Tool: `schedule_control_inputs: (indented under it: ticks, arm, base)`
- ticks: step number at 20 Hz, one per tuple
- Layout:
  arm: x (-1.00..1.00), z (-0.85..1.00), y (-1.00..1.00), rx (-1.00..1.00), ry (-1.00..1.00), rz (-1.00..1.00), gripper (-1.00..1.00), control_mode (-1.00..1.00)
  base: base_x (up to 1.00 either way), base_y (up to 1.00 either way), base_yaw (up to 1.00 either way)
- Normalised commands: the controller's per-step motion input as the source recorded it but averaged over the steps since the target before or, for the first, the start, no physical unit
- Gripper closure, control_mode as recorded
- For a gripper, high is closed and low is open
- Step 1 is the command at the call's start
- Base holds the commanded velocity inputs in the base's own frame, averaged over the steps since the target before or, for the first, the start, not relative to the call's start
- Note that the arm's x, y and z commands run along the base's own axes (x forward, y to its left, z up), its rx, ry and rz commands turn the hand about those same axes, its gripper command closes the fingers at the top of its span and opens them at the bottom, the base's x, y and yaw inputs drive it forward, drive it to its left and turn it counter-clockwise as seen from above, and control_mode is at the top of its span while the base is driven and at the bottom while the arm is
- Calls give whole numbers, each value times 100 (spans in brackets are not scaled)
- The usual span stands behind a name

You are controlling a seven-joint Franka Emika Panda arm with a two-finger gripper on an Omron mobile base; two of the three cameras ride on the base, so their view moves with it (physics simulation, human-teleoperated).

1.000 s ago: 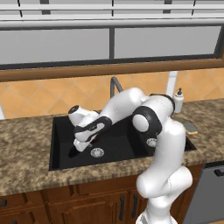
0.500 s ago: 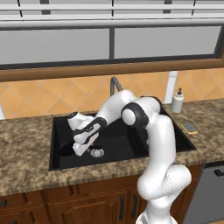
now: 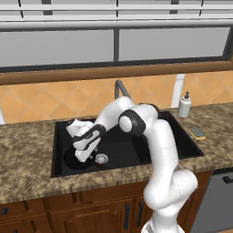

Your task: Pick the pan and sponge and place them into the sink. Then turn on the water.

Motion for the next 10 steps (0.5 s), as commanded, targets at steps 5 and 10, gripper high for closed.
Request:
schedule_control_inputs:
  ticks: [5, 10]
  arm:
    - [-15, 29, 0, 0, -11, 0, -100, -100]
    - [-38, 87, 0, 0, -6, 0, -100, -100]
  base:
    - [0, 0, 0]
    - [0, 0, 0]
